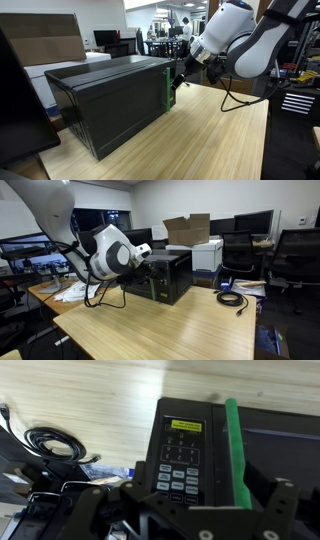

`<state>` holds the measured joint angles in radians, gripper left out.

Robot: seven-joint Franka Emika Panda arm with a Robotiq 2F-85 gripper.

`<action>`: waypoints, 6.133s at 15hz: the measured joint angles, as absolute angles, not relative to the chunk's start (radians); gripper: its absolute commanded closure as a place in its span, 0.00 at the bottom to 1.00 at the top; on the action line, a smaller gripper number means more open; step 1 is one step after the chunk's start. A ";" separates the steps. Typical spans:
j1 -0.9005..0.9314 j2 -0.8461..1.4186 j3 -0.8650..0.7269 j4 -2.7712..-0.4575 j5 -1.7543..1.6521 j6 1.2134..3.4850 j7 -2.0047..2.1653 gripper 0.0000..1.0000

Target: Open the microwave door

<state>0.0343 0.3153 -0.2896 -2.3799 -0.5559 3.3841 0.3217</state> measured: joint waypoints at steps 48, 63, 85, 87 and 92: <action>0.317 0.276 -0.360 -2.482 -0.207 3.189 0.223 0.95; 0.569 0.098 -0.476 -2.600 -0.306 2.953 0.376 0.95; 0.451 0.112 0.106 -2.157 -0.410 2.143 0.998 0.01; 0.420 0.109 0.114 -2.112 -0.466 2.143 1.032 0.00; 0.327 0.067 0.111 -2.043 -0.547 2.143 1.060 0.00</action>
